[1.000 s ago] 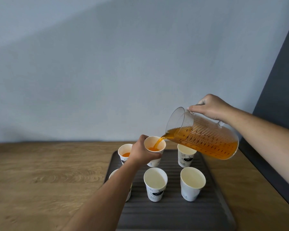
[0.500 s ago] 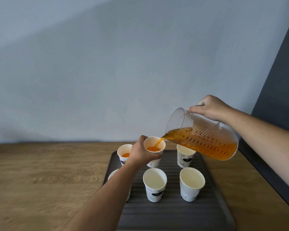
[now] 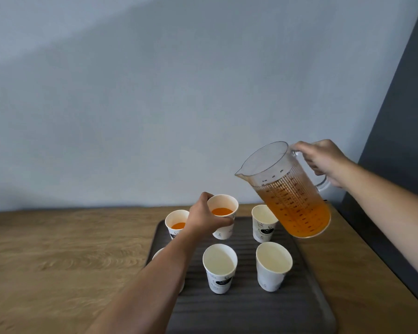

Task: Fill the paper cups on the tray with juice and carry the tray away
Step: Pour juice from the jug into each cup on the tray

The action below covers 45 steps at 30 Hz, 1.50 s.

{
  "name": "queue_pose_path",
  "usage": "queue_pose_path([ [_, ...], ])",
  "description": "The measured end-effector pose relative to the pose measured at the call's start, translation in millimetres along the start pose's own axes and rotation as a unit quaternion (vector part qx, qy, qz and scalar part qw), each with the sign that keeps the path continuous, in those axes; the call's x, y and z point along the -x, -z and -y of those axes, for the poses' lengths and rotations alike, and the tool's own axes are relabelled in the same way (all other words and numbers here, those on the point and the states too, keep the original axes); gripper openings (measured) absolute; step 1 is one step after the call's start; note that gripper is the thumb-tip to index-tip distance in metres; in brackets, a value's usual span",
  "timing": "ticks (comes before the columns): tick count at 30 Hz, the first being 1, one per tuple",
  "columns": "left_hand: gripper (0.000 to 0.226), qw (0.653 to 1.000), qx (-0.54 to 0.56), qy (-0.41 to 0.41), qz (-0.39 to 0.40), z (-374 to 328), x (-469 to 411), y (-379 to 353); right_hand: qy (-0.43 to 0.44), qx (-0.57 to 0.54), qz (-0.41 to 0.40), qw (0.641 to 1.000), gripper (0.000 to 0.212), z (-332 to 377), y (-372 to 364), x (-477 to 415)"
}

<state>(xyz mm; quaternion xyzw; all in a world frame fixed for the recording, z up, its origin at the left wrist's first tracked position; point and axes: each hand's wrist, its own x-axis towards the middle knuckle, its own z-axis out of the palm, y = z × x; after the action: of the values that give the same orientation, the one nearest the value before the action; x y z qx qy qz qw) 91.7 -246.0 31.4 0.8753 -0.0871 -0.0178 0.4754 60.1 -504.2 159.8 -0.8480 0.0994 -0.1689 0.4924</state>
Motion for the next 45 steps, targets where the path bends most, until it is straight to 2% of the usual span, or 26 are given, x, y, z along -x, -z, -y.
queue_pose_path([
  [10,0.075,0.997,-0.057,0.040,0.032,3.1,-22.8,-24.7,-0.037,-0.104,-0.075,0.991,0.046,-30.5,27.3,-2.4],
  [21,0.080,0.992,-0.091,0.079,0.047,23.7,-39.1,-45.3,-0.056,-0.128,-0.091,0.986,0.048,-64.5,27.8,-13.2],
  [27,0.082,0.992,-0.074,0.089,0.041,33.6,-36.7,-44.7,-0.058,-0.132,-0.094,0.985,0.048,-68.0,27.0,-10.9],
  [30,0.092,0.991,-0.102,0.067,0.058,29.6,-35.0,-41.6,-0.055,-0.130,-0.097,0.985,0.048,-64.8,29.2,-7.0],
  [33,0.102,0.986,-0.156,0.011,0.061,18.1,-32.6,-40.4,-0.053,-0.125,-0.099,0.986,0.048,-60.0,34.7,-0.7],
  [38,0.100,0.976,-0.192,-0.060,0.082,-4.8,-30.8,-52.7,-0.053,-0.113,-0.106,0.987,0.047,-53.5,50.2,10.5],
  [45,0.103,0.968,-0.200,-0.078,0.130,-29.4,-38.5,-87.0,-0.059,-0.076,-0.109,0.989,0.046,-64.0,77.6,22.8],
])
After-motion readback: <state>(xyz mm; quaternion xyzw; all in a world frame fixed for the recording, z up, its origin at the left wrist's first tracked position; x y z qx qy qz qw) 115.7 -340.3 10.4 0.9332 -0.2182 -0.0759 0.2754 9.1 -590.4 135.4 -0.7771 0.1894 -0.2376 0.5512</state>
